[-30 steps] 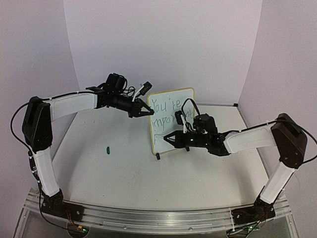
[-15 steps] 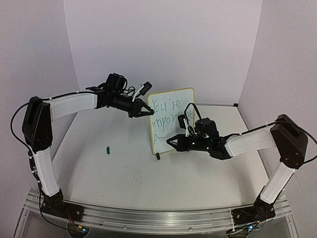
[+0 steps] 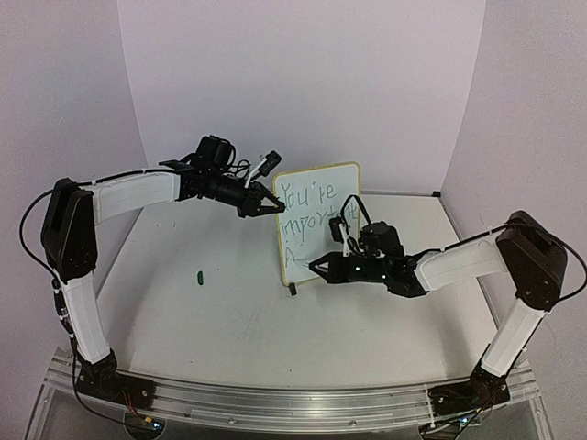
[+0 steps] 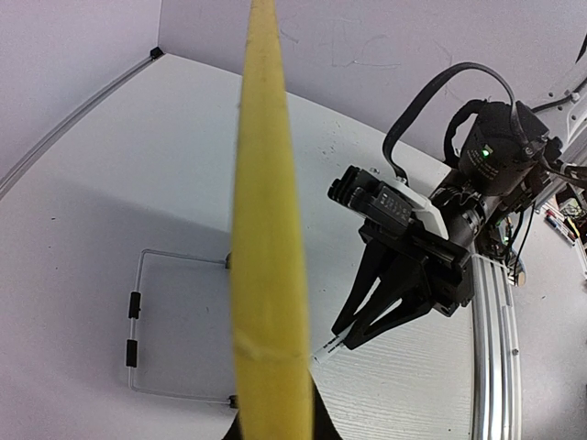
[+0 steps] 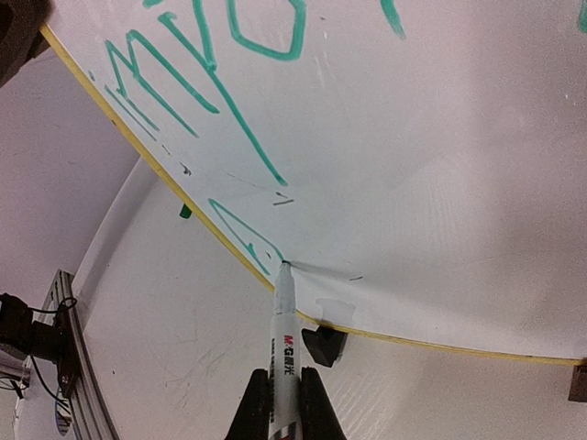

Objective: Write a sentence on the whiteboard
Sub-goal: Pick up the sentence from the whiteboard.

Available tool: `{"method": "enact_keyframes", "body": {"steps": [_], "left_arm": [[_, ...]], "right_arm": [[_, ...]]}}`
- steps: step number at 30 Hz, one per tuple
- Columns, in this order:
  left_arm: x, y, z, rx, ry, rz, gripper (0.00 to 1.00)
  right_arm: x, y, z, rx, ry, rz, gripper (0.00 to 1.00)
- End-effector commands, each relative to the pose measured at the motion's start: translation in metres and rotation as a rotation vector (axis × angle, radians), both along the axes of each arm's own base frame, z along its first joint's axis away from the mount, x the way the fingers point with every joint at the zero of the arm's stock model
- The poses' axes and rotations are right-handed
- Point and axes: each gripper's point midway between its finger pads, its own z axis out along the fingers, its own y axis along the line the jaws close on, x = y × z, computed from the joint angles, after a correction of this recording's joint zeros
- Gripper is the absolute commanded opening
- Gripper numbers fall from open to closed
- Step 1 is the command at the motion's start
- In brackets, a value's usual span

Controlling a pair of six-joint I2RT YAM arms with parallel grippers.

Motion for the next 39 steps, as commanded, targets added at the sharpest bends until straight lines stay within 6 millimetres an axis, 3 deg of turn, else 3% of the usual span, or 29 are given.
{"method": "enact_keyframes", "body": {"steps": [1, 10, 14, 26, 33, 39], "left_arm": [[-0.018, -0.002, -0.022, 0.062, 0.084, -0.032, 0.0], [-0.019, -0.002, -0.021, 0.061, 0.084, -0.032, 0.0], [-0.019, -0.002, -0.02, 0.059, 0.082, -0.033, 0.0], [-0.019, -0.002, -0.02, 0.061, 0.081, -0.033, 0.0], [-0.019, -0.002, -0.022, 0.063, 0.084, -0.033, 0.0], [-0.019, -0.002, -0.021, 0.063, 0.084, -0.032, 0.0]], "right_arm": [[0.004, -0.004, -0.006, -0.002, 0.0, -0.032, 0.0], [-0.006, -0.004, 0.025, 0.047, -0.055, 0.019, 0.0], [-0.002, -0.01, 0.034, 0.068, -0.06, -0.002, 0.0], [0.015, -0.015, 0.029, 0.083, -0.04, -0.031, 0.0], [0.016, -0.007, 0.035, 0.096, -0.053, 0.009, 0.0], [0.012, -0.008, 0.017, 0.078, -0.011, 0.017, 0.0]]}}
